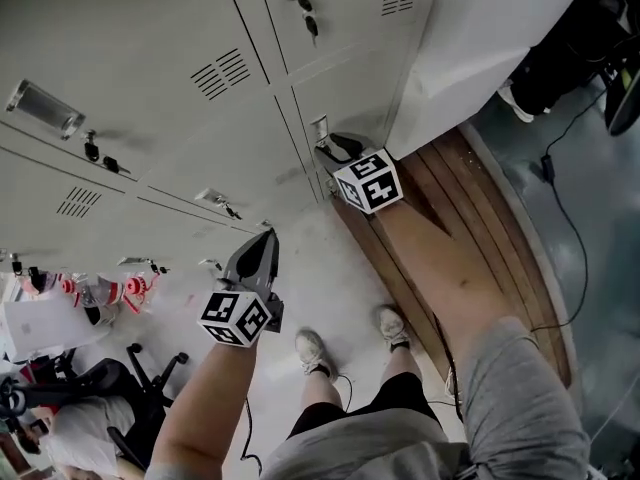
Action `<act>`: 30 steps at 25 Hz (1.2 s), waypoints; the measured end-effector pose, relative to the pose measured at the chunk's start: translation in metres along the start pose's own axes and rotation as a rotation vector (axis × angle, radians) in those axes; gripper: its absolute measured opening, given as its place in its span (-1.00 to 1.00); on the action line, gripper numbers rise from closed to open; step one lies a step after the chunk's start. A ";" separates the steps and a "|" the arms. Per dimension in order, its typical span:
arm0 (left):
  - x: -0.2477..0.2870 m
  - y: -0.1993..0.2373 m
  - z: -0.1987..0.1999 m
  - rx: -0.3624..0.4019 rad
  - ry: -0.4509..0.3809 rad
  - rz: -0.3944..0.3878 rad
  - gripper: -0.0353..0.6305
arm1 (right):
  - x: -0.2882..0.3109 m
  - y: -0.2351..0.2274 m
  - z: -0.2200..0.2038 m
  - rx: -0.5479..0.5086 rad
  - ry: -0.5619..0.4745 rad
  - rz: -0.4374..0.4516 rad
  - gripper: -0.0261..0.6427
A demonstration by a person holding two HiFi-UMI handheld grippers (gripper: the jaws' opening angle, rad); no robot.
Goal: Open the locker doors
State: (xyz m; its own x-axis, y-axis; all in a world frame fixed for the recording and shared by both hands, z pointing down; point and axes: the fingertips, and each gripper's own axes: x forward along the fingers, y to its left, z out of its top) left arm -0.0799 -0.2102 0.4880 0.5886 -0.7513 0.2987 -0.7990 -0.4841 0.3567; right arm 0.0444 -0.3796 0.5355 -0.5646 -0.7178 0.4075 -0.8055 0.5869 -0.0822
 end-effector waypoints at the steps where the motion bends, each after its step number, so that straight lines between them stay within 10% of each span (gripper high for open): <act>1: 0.002 0.004 -0.003 0.002 0.002 0.001 -0.88 | 0.010 -0.003 -0.002 -0.001 0.002 -0.002 -0.48; 17: 0.023 0.024 -0.014 -0.066 -0.029 0.007 -0.88 | 0.060 0.000 -0.004 -0.007 -0.018 0.047 -0.39; 30: 0.055 -0.032 -0.030 -0.061 -0.003 -0.043 -0.88 | -0.020 0.006 -0.040 -0.087 -0.037 0.138 -0.40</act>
State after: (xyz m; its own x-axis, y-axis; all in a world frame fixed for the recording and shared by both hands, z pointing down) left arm -0.0183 -0.2227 0.5192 0.6215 -0.7319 0.2795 -0.7640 -0.4874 0.4228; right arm 0.0581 -0.3472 0.5633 -0.6763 -0.6403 0.3643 -0.7019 0.7101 -0.0549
